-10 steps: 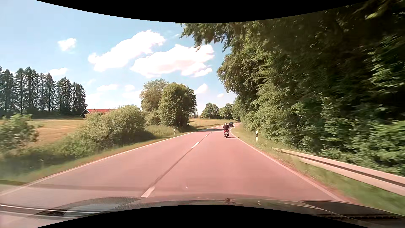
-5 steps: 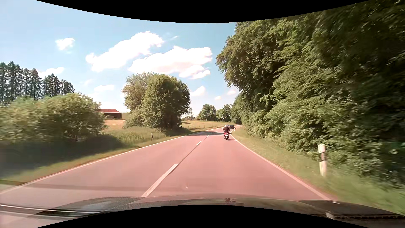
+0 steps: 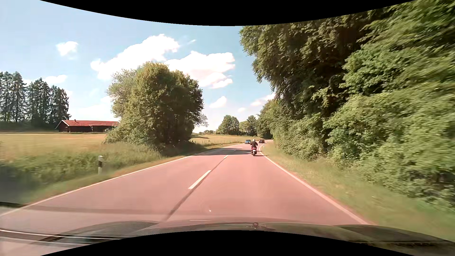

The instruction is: Follow the waypoints while adhering to traffic rules and regulations

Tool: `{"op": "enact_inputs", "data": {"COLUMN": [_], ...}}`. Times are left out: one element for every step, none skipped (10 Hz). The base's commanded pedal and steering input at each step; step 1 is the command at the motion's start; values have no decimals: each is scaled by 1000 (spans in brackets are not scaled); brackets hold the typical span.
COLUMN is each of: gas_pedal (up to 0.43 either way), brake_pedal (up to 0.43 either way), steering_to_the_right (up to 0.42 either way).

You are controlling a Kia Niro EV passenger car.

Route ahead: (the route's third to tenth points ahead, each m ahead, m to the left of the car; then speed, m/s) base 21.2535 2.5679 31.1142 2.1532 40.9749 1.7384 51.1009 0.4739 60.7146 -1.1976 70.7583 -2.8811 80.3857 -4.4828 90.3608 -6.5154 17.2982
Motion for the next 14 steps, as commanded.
{"op": "enact_inputs", "data": {"gas_pedal": [150,177,177,189,197,197,220,240,248,248,248,248,248,248], "brake_pedal": [12,12,12,12,12,12,12,12,12,12,12,12,12,12], "steering_to_the_right": [14,14,14,14,14,14,13,12,10,8,8,8,8,8]}}
